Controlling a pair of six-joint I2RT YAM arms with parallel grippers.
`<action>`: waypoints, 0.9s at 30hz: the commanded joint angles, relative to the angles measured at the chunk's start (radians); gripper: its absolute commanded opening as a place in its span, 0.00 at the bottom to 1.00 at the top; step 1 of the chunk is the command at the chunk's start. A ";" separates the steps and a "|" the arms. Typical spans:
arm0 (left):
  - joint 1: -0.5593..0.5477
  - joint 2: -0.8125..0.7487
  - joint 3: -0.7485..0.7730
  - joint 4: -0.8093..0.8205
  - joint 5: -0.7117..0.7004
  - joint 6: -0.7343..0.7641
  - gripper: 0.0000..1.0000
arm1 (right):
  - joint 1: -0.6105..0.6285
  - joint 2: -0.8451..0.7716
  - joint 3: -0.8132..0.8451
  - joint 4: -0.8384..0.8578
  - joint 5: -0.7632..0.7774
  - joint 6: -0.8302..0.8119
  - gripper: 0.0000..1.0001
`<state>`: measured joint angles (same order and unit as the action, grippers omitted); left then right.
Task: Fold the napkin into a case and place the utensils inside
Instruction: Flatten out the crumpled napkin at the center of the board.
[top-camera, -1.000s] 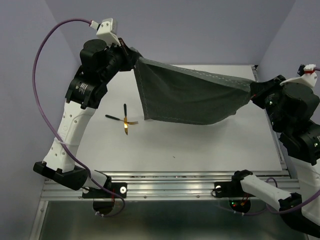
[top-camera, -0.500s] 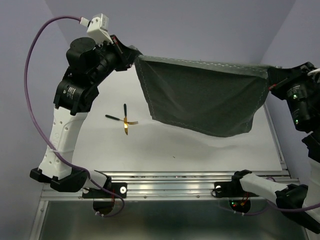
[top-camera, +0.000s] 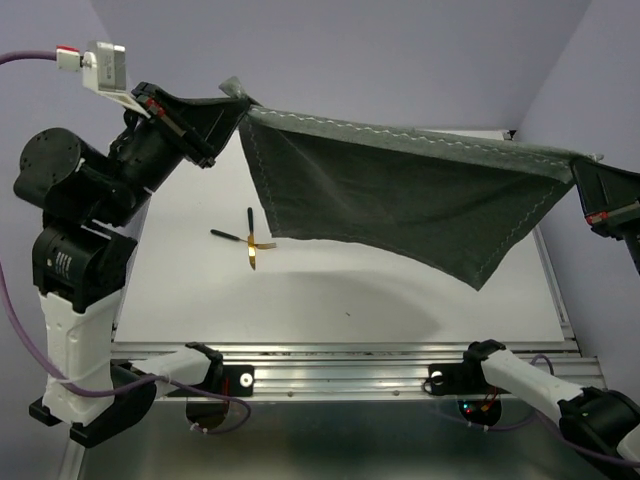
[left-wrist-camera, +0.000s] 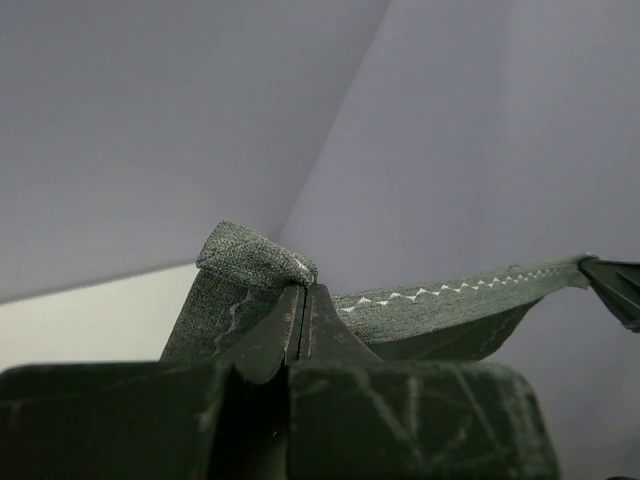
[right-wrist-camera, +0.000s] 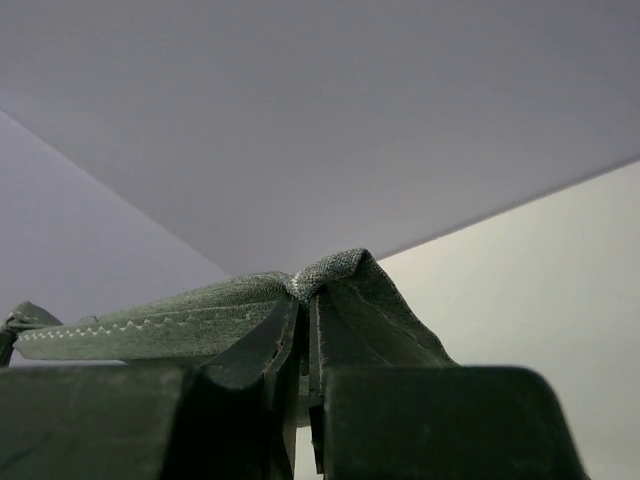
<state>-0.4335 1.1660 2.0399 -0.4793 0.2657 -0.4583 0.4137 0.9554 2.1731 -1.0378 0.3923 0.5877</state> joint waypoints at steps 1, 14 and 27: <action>0.015 -0.051 0.017 0.109 -0.004 0.018 0.00 | -0.006 -0.046 -0.028 0.033 0.066 0.015 0.01; 0.019 0.055 -0.211 0.107 -0.120 0.050 0.00 | 0.004 -0.066 -0.422 0.085 0.388 -0.002 0.01; 0.081 0.208 -0.477 0.274 -0.085 0.006 0.00 | 0.004 0.203 -0.550 0.268 0.421 -0.187 0.01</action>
<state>-0.3698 1.4014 1.5436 -0.3382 0.1749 -0.4480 0.4198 1.1328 1.6131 -0.8726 0.7643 0.4683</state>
